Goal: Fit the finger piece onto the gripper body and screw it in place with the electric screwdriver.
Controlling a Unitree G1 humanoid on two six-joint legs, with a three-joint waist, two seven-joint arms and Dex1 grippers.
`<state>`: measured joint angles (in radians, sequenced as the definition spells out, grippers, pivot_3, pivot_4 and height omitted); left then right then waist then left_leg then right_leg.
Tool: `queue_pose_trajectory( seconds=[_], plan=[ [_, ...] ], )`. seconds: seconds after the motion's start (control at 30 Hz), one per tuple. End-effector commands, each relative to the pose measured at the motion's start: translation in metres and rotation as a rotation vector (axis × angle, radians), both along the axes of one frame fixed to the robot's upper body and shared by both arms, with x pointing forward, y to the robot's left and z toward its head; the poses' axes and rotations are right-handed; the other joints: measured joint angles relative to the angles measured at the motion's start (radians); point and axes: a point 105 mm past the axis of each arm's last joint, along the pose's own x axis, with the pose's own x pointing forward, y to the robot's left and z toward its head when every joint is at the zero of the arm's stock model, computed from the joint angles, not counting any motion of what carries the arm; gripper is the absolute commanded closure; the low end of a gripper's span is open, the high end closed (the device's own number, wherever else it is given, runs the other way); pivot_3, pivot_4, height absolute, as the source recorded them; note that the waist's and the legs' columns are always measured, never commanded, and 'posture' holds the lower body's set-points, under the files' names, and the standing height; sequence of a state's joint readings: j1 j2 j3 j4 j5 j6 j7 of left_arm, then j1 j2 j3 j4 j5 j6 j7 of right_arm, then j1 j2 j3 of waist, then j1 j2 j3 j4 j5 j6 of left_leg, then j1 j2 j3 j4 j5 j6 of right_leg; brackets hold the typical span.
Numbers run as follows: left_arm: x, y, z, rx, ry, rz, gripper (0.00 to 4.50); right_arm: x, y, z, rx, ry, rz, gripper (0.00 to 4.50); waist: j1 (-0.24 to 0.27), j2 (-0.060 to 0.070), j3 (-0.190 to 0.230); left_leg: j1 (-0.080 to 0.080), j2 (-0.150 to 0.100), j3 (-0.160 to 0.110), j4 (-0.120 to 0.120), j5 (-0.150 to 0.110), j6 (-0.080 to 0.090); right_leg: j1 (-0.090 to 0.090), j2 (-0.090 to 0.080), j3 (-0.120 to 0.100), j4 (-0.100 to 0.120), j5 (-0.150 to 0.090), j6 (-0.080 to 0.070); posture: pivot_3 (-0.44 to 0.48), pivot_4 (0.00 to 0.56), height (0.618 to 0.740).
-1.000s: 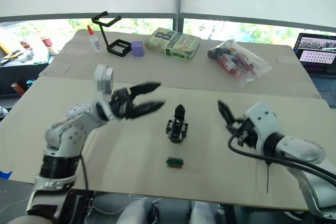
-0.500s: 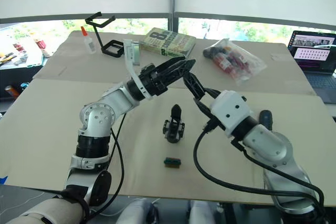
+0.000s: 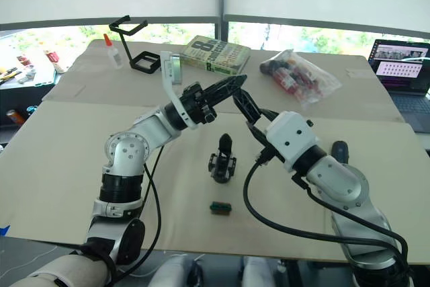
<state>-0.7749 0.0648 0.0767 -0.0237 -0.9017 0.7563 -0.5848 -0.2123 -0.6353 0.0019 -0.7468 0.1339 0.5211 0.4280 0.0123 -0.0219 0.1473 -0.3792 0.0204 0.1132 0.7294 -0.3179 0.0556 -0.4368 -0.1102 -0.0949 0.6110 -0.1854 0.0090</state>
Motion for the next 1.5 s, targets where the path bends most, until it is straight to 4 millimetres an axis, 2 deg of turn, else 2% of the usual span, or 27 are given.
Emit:
queue_pose_trajectory(
  seconds=[0.03, 0.17, 0.23, 0.27, 0.33, 0.43, 0.53, 0.63, 0.73, 0.87, 0.97, 1.13, 1.43, 1.5],
  plan=[
    [-0.005, 0.004, 0.017, -0.056, -0.060, 0.001, 4.50, -0.006, 0.004, 0.002, 0.013, 0.023, 0.030, 3.35, 0.000, 0.000, 0.000, 0.000, 0.000, 0.000, 0.000, 0.000, 0.000, 0.000, 0.000, 0.000, 0.000, 0.000, 0.000, 0.000, 0.150, 0.740],
    [-0.009, 0.004, 0.017, -0.059, -0.059, -0.029, 4.50, -0.008, 0.000, 0.004, 0.059, 0.073, 0.043, 3.35, 0.000, 0.000, 0.000, 0.000, 0.000, 0.000, 0.000, 0.000, 0.000, 0.000, 0.000, 0.000, 0.000, 0.000, 0.000, 0.000, 0.150, 0.740],
    [-0.006, 0.006, 0.021, -0.061, -0.065, -0.030, 4.50, -0.014, -0.004, 0.010, 0.000, 0.051, 0.072, 2.30, 0.001, 0.000, 0.000, 0.000, 0.000, 0.000, 0.000, 0.000, 0.000, 0.000, 0.000, 0.000, 0.000, 0.000, 0.000, 0.000, 0.150, 0.740],
    [-0.005, 0.008, 0.023, -0.054, -0.073, -0.032, 4.50, -0.012, -0.010, 0.015, 0.020, 0.063, 0.066, 2.10, 0.000, 0.000, 0.000, 0.000, 0.000, 0.000, 0.000, 0.000, 0.000, 0.000, 0.000, 0.000, 0.000, 0.000, 0.000, 0.000, 0.150, 0.740],
    [-0.002, 0.011, 0.024, -0.031, -0.086, -0.042, 4.50, -0.011, -0.020, 0.022, 0.035, 0.107, 0.074, 1.31, 0.000, 0.000, 0.000, 0.000, 0.000, 0.000, 0.000, 0.000, 0.000, 0.000, 0.000, 0.000, 0.000, 0.000, 0.000, 0.000, 0.150, 0.740],
    [-0.003, 0.014, 0.021, 0.042, -0.099, -0.119, 4.50, -0.028, -0.021, 0.017, 0.000, 0.324, 0.253, 0.25, 0.000, 0.000, 0.000, 0.000, 0.000, -0.001, 0.000, 0.000, 0.001, 0.000, 0.000, 0.000, 0.000, 0.000, 0.000, 0.000, 0.150, 0.740],
    [-0.017, 0.016, 0.010, 0.192, -0.112, -0.296, 4.50, -0.032, -0.029, 0.024, -0.006, 0.520, 0.335, 0.25, -0.004, 0.000, 0.001, 0.000, 0.000, -0.001, -0.001, -0.001, 0.002, 0.000, 0.000, 0.000, -0.001, 0.000, -0.001, 0.000, 0.150, 0.740],
    [-0.029, 0.016, -0.002, 0.317, -0.138, -0.422, 4.50, -0.034, -0.023, 0.022, 0.003, 0.686, 0.399, 0.25, -0.005, 0.000, 0.001, 0.000, 0.000, -0.001, -0.001, -0.001, 0.003, -0.001, 0.000, 0.000, 0.000, 0.000, -0.001, 0.000, 0.150, 0.740],
    [-0.044, 0.014, -0.007, 0.364, -0.138, -0.538, 4.50, -0.032, -0.017, 0.015, 0.009, 0.828, 0.395, 0.25, -0.002, 0.000, 0.001, -0.001, 0.002, -0.001, -0.001, -0.001, 0.003, -0.002, -0.001, 0.000, 0.000, 0.000, -0.001, 0.000, 0.150, 0.740],
    [-0.053, 0.007, -0.012, 0.407, -0.157, -0.587, 4.50, -0.040, 0.006, 0.020, 0.057, 0.928, 0.518, 0.25, 0.000, 0.000, 0.002, -0.004, 0.002, -0.001, -0.001, -0.002, 0.004, -0.003, -0.003, 0.000, 0.000, 0.000, -0.001, 0.000, 0.150, 0.740],
    [-0.054, 0.003, -0.013, 0.398, -0.148, -0.588, 4.50, -0.042, 0.014, 0.017, 0.073, 1.013, 0.537, 0.25, 0.004, 0.000, 0.002, -0.005, 0.000, -0.003, -0.001, -0.002, 0.004, -0.003, -0.004, 0.000, 0.000, 0.000, -0.001, 0.000, 0.150, 0.740],
    [-0.057, 0.001, -0.016, 0.387, -0.133, -0.579, 4.50, -0.041, 0.023, 0.017, 0.077, 1.050, 0.530, 0.25, 0.002, 0.000, 0.002, -0.007, -0.001, -0.003, -0.001, -0.002, 0.005, -0.004, -0.005, 0.000, 0.000, 0.000, 0.000, 0.000, 0.150, 0.740],
    [-0.058, -0.003, -0.014, 0.375, -0.126, -0.578, 4.50, -0.042, 0.024, 0.010, 0.104, 1.054, 0.503, 0.25, 0.001, 0.000, 0.002, -0.007, -0.002, -0.003, -0.001, -0.003, 0.006, -0.003, -0.005, -0.001, 0.000, 0.001, 0.002, 0.000, 0.150, 0.740],
    [-0.058, -0.003, -0.014, 0.371, -0.124, -0.576, 4.50, -0.044, 0.022, 0.007, 0.105, 1.060, 0.495, 0.82, 0.001, 0.000, 0.002, -0.007, -0.002, -0.003, 0.000, -0.003, 0.006, -0.003, -0.005, 0.000, 0.000, 0.001, 0.002, 0.000, 0.150, 0.740]
  ],
)
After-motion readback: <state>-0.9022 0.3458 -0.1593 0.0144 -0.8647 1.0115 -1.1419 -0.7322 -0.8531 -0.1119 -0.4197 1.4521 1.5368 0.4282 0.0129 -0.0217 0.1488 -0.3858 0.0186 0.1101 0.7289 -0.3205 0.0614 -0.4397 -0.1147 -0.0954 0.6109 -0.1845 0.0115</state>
